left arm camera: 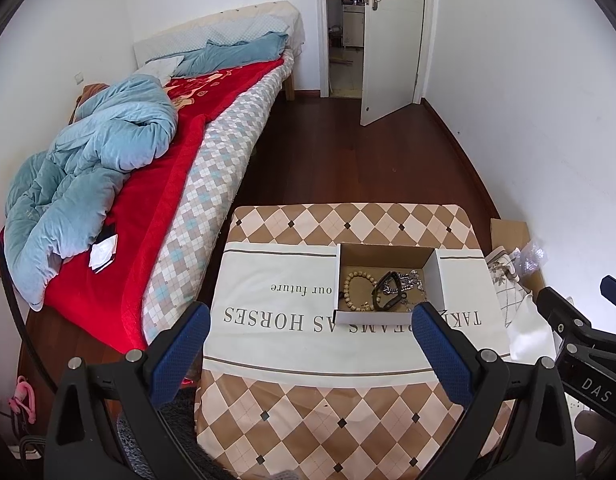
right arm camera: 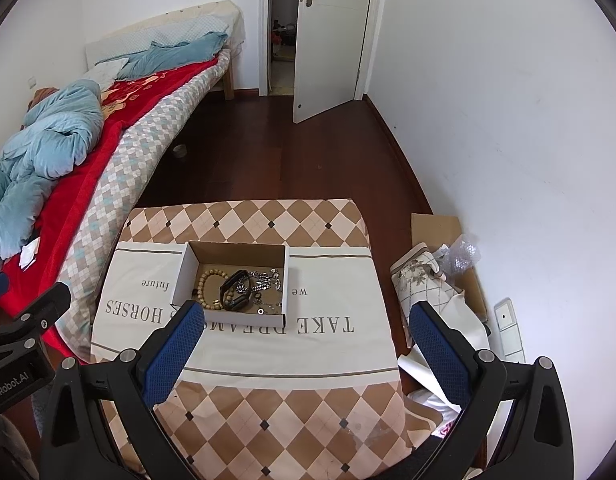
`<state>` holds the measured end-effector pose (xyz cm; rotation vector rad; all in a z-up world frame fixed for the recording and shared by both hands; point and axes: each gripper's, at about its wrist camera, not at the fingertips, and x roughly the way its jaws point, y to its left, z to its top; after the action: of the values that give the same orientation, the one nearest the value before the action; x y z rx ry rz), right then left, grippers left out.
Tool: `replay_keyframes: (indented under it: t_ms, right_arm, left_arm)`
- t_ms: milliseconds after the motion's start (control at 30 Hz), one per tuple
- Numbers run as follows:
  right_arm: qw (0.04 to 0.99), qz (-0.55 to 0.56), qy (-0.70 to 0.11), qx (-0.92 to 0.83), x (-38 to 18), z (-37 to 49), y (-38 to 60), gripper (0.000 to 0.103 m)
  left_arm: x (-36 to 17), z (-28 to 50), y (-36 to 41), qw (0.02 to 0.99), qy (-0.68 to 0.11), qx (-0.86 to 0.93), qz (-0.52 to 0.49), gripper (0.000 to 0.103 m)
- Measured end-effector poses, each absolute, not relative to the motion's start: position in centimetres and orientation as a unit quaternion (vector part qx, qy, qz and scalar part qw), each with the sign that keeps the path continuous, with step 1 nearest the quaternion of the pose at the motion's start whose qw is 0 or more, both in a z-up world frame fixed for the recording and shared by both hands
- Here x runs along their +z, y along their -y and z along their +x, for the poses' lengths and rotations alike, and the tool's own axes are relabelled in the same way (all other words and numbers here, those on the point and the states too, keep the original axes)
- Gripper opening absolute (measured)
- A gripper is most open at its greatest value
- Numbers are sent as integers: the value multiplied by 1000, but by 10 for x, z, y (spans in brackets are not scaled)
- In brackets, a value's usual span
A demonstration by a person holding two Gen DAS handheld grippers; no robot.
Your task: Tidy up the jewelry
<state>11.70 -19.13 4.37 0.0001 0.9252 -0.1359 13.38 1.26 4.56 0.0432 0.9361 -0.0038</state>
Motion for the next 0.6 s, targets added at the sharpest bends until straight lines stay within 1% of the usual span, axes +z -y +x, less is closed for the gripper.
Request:
replay_keyframes:
  t_ms: [600]
  right_arm:
    - [895, 0, -441, -64, 51, 115, 192, 103]
  left_arm:
    - [51, 131, -11, 894, -448, -6, 20, 103]
